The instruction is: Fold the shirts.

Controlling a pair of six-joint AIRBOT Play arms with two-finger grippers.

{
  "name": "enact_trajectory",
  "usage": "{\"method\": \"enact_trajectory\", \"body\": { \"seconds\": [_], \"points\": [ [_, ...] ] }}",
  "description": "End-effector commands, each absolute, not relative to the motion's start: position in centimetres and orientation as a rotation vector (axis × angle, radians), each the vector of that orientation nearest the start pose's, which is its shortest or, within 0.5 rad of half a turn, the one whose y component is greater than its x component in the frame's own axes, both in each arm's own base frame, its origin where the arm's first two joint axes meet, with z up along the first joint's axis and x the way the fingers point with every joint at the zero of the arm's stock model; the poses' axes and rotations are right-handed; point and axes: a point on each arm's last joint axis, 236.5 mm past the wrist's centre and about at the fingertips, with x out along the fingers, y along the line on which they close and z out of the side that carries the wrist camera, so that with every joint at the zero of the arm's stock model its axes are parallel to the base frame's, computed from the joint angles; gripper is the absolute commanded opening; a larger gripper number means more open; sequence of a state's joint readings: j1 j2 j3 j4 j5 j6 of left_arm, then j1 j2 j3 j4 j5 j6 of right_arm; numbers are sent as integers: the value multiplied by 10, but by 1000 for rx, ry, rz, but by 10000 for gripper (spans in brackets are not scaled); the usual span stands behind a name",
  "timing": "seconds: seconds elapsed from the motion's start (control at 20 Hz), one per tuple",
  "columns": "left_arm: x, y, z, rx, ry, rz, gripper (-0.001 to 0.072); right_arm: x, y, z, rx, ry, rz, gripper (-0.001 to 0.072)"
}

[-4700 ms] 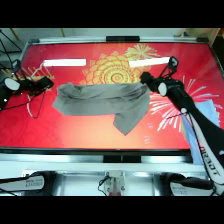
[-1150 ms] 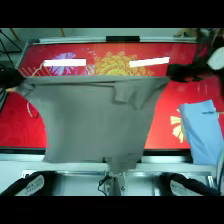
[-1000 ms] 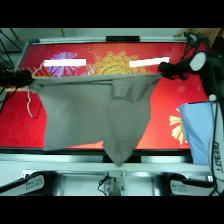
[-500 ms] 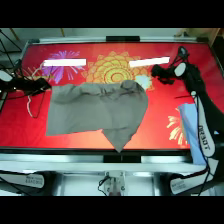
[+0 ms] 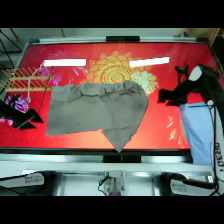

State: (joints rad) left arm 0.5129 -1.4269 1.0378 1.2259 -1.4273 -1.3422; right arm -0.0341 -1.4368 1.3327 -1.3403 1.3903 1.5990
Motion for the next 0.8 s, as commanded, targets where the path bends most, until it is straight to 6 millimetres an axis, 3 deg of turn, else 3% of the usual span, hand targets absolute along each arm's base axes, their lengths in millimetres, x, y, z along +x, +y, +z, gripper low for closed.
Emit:
{"method": "enact_trajectory", "body": {
  "seconds": [0.0,0.3,0.4,0.5,0.55,0.6,0.75],
  "points": [
    [264,55,-92,-740,1576,-50,604,342,51,-11,281,1563,154,514],
    [281,36,-110,-765,1537,-62,591,348,52,-13,288,1534,152,514],
    [286,32,-111,-763,1529,-69,402,347,52,-13,288,1539,152,514],
    [285,27,-109,-767,1536,-86,83,341,55,-18,300,1562,159,515],
    [284,25,-108,-765,1541,-98,32,333,64,-27,315,1586,174,574],
    [284,26,-106,-759,1538,-103,32,322,77,-40,329,1615,199,618],
    [289,29,-92,-712,1489,-118,33,289,127,-81,293,1655,281,617]
  ]
}}
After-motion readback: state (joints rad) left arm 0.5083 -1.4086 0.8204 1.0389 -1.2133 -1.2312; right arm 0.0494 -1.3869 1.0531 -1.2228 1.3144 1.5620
